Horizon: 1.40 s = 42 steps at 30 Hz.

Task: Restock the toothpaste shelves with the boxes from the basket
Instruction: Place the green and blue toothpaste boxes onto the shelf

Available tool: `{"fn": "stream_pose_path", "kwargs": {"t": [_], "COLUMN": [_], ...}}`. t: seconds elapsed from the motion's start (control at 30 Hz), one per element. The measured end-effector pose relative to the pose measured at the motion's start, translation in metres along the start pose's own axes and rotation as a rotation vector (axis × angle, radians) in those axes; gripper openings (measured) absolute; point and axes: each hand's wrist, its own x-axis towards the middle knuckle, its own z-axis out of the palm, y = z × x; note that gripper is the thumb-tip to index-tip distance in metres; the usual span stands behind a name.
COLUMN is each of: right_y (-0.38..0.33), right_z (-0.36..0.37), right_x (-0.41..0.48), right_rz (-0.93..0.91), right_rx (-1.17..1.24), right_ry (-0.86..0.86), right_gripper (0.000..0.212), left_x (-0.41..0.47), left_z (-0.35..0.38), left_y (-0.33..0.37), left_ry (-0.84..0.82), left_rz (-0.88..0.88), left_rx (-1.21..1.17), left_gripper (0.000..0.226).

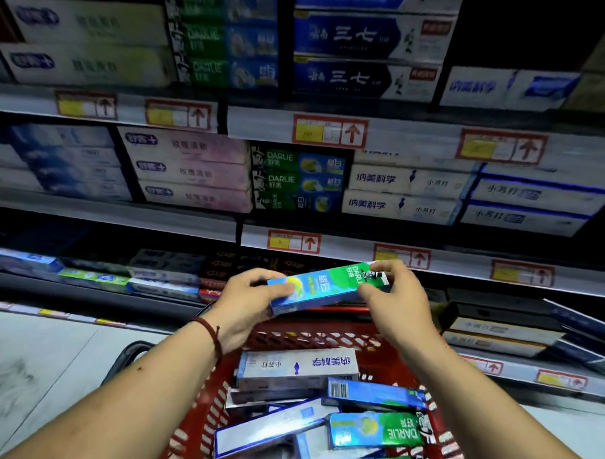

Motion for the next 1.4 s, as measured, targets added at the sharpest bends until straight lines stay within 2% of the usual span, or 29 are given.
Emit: {"fn": "stream_pose_path", "kwargs": {"t": [0.1, 0.23, 0.37, 0.43, 0.5, 0.57, 0.67, 0.77, 0.9, 1.0, 1.07, 1.13, 1.3, 1.4], "right_y": [-0.01, -0.021, -0.034, -0.035, -0.032, -0.027, -0.022, -0.015, -0.014, -0.017, -0.019, -0.022, -0.032, -0.038], "right_z": [-0.003, -0.001, 0.003, 0.008, 0.015, 0.02, 0.023, 0.022, 0.024, 0.024, 0.024, 0.024, 0.022, 0.028], "right_x": [0.001, 0.003, 0.004, 0.006, 0.009, 0.009, 0.009, 0.012, 0.022, 0.03, 0.037, 0.045, 0.069, 0.086], "right_rz": [-0.022, -0.098, -0.189, -0.2, -0.141, -0.016, 0.19, 0.2, 0.25, 0.255, 0.257, 0.274, 0.255, 0.196], "right_rx": [0.182, 0.237, 0.449, 0.508, 0.434, 0.358, 0.523, 0.54, 0.496, 0.559, 0.597, 0.643, 0.68, 0.64], "right_ry": [-0.036, -0.068, -0.252, -0.302, -0.249, -0.242, -0.482, -0.576, -0.442, -0.303, -0.182, -0.081, 0.081, 0.105], "right_gripper": [0.034, 0.043, 0.053, 0.061, 0.065, 0.057, 0.024, 0.026, 0.018, 0.017, 0.027, 0.033, 0.025, 0.025], "left_x": [-0.003, -0.005, -0.007, -0.008, -0.008, -0.008, -0.005, 0.002, 0.019, 0.028, 0.03, 0.035, 0.053, 0.063], "left_z": [-0.004, -0.006, -0.003, 0.002, 0.007, 0.008, 0.006, 0.004, -0.005, -0.015, -0.017, -0.019, -0.024, -0.028], "left_y": [0.015, 0.019, 0.019, 0.021, 0.023, 0.026, 0.028, 0.03, 0.038, 0.042, 0.042, 0.039, 0.04, 0.047], "left_ry": [-0.105, -0.247, -0.369, -0.37, -0.342, -0.317, -0.307, -0.25, 0.027, 0.126, 0.162, 0.207, 0.344, 0.362], "left_rz": [0.065, 0.041, 0.038, 0.068, 0.078, 0.082, 0.082, 0.1, 0.244, 0.339, 0.38, 0.411, 0.478, 0.515], "left_rx": [0.009, 0.064, 0.156, 0.102, -0.034, -0.169, -0.322, -0.424, -0.476, -0.451, -0.397, -0.301, 0.071, 0.21], "left_gripper": [0.015, 0.034, 0.04, 0.042, 0.046, 0.053, 0.061, 0.056, 0.03, 0.033, 0.03, 0.022, 0.011, 0.019]}}
